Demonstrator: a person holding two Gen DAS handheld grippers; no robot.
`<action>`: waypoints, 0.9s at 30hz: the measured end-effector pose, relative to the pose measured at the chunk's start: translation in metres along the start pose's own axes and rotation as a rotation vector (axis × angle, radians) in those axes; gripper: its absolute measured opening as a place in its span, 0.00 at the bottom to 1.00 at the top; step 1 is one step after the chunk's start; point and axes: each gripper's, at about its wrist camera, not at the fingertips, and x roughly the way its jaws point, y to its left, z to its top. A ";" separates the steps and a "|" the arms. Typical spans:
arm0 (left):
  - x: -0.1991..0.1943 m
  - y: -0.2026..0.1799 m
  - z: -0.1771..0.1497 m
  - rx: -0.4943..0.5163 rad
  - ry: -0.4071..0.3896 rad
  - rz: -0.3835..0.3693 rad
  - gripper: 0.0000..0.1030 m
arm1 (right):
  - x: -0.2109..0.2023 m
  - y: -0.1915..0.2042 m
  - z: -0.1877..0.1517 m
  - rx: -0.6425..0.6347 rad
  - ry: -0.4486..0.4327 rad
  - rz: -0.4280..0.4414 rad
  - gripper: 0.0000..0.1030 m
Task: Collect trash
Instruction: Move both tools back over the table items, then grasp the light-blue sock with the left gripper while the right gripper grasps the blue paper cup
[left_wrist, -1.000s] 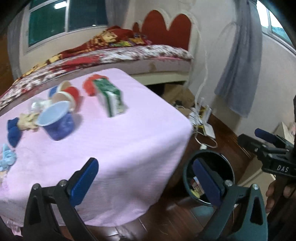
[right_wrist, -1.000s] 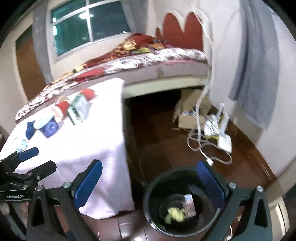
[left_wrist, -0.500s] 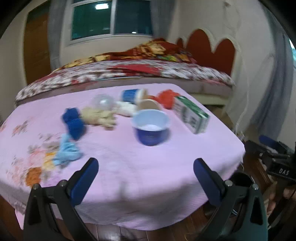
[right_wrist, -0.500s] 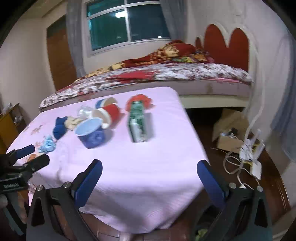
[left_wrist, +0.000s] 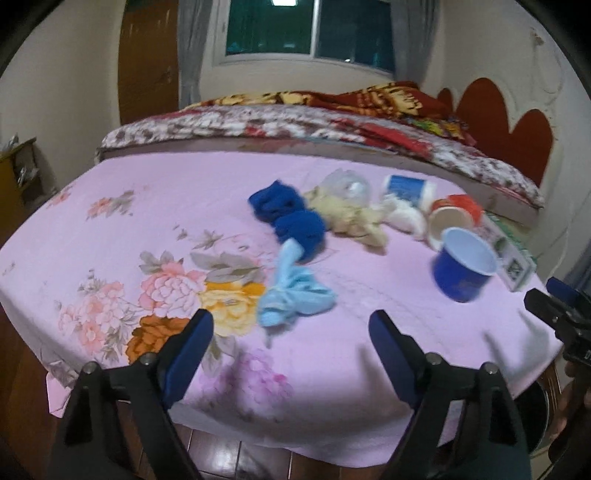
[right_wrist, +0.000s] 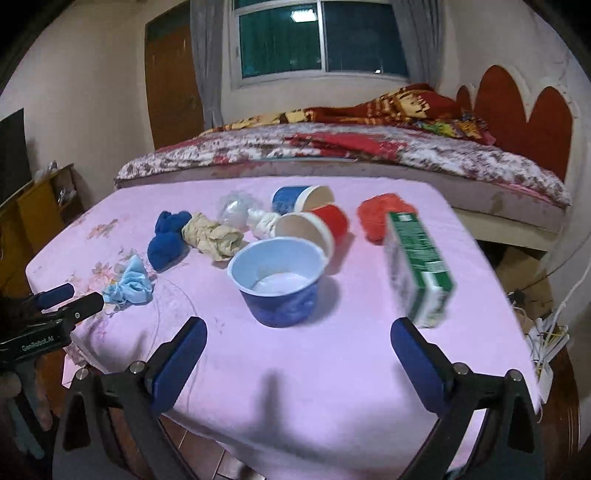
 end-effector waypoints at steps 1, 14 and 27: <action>0.007 0.002 0.000 -0.004 0.011 0.003 0.80 | 0.009 0.003 0.001 0.000 0.009 0.004 0.95; 0.056 0.009 0.015 -0.004 0.053 -0.012 0.74 | 0.085 0.023 0.021 -0.036 0.063 0.018 0.91; 0.067 -0.004 0.019 0.025 0.062 -0.070 0.44 | 0.104 0.023 0.030 -0.053 0.088 -0.006 0.79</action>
